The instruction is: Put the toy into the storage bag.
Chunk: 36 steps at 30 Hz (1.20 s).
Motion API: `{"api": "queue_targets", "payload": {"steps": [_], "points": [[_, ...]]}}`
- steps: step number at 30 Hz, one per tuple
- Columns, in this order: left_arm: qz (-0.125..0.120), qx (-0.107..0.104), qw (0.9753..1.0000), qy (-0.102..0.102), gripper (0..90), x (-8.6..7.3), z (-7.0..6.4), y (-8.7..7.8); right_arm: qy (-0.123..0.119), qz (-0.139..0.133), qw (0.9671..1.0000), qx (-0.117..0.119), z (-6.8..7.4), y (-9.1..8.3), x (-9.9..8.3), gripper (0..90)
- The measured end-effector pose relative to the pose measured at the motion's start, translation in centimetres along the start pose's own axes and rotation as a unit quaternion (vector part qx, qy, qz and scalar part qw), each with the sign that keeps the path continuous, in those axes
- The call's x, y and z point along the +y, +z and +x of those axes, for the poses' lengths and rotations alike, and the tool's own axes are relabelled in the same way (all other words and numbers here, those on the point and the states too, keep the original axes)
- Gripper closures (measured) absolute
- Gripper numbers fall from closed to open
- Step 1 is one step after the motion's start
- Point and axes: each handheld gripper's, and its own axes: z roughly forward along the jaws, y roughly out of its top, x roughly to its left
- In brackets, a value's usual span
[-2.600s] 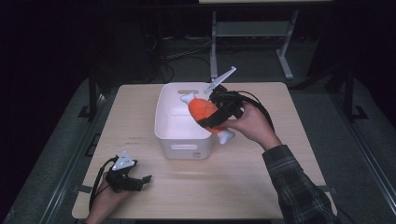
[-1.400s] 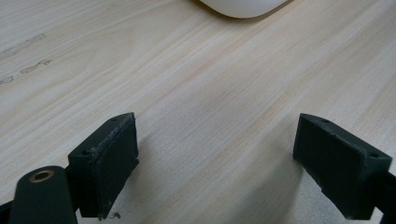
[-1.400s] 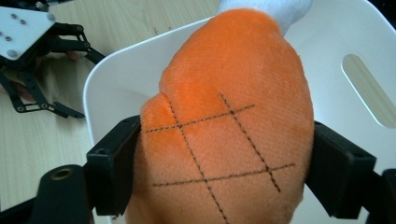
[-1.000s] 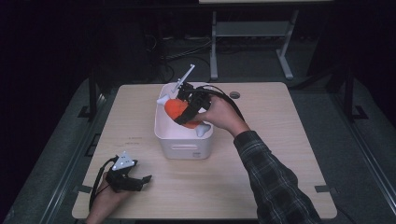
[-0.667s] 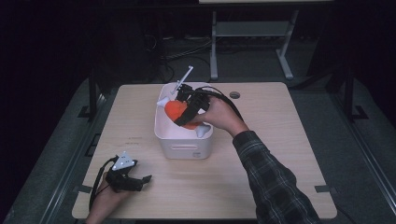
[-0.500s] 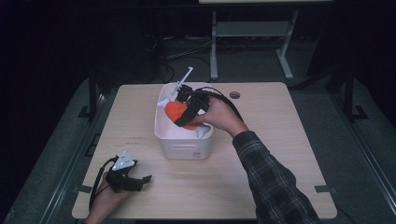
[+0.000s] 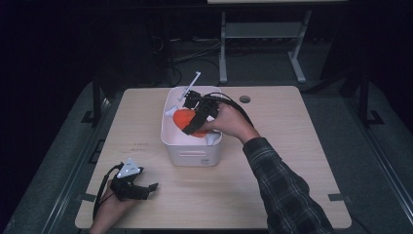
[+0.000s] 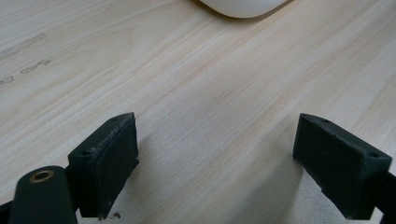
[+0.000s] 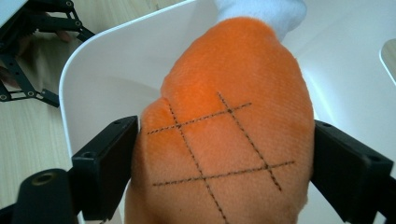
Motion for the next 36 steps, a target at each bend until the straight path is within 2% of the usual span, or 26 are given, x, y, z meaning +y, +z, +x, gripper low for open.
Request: {"api": "queue_targets", "payload": {"steps": [13, 26, 36], "points": [[0.0, 0.0, 1.0, 0.0, 13.0, 0.0, 0.0, 0.0, 0.002, -0.017, 0.9998, -0.003, -0.1, -0.8, -0.4, 12.3], [-0.002, 0.0, 1.0, -0.003, 13.0, 0.0, 0.0, 0.0, 0.014, -0.041, 0.9989, -0.016, -0.1, -3.0, -2.6, 11.8], [-0.003, 0.0, 1.0, -0.004, 13.0, 0.0, -0.1, 0.0, 0.026, -0.066, 0.997, -0.029, -0.2, -5.1, -4.6, 8.8]]}}
